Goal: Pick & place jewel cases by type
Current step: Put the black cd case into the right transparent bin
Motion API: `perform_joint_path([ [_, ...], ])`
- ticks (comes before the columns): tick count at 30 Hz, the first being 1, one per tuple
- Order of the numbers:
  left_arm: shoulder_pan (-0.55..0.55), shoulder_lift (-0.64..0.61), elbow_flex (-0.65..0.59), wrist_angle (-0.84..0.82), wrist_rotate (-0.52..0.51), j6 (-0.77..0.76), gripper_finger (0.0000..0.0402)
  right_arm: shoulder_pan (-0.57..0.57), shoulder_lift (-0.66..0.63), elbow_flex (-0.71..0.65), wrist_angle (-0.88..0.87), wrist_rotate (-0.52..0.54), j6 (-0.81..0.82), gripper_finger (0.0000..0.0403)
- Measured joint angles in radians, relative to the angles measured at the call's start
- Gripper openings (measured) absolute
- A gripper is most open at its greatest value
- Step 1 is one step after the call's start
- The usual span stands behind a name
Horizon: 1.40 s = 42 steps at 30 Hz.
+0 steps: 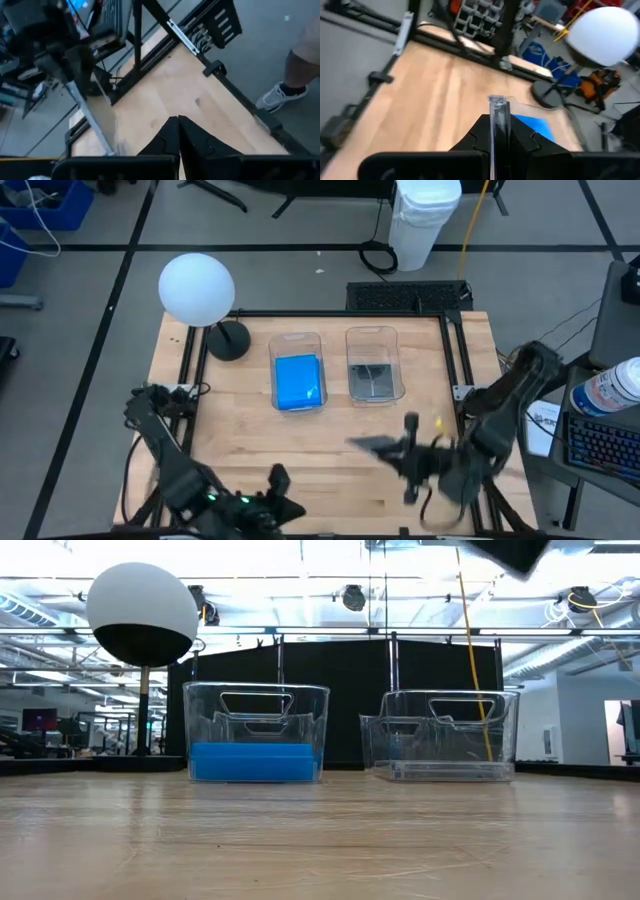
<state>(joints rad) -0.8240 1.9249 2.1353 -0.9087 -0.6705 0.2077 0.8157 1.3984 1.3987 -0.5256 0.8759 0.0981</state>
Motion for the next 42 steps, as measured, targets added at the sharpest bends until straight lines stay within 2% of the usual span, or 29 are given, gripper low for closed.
perform_joint_path([
  [4,0.043,-0.094,-0.025,-0.051,0.009,0.025,0.0005,-0.084,-0.143,-0.08,0.057,0.008,-0.087,0.0018],
  [8,0.13,-0.191,-0.109,0.024,0.146,0.117,0.0007,-0.167,-0.208,-0.091,0.062,-0.015,-0.188,0.0018],
  [12,0.263,-0.302,-0.169,0.176,0.329,0.164,0.001,-0.246,-0.238,-0.091,0.097,-0.037,-0.295,0.0018],
  [16,0.392,-0.378,-0.313,0.339,0.609,0.255,0.0004,-0.336,-0.246,-0.091,0.098,-0.193,-0.341,0.0018],
  [17,0.421,-0.394,-0.359,0.382,0.649,0.268,0.0006,-0.359,-0.246,-0.091,0.095,-0.235,-0.345,0.0018],
  [22,0.519,-0.509,-0.526,0.468,0.664,0.306,0.0004,-0.459,-0.295,-0.091,0.059,-0.392,-0.299,0.0018],
  [29,0.53,-0.754,-0.777,0.441,0.687,0.316,0.0003,-0.507,-0.389,-0.091,0.05,-0.411,-0.293,0.0018],
  [34,0.555,-0.969,-1.04,0.582,0.774,0.289,0.0007,-0.553,-0.457,-0.091,0.04,-0.458,-0.272,0.0018],
  [38,0.576,-1.083,-1.252,0.729,0.785,0.254,0.0005,-0.57,-0.493,-0.12,0.002,-0.453,-0.241,0.0018],
  [42,0.597,-1.123,-1.428,0.815,0.786,0.227,0.0015,-0.599,-0.514,-0.224,0.012,-0.331,-0.238,0.0018],
])
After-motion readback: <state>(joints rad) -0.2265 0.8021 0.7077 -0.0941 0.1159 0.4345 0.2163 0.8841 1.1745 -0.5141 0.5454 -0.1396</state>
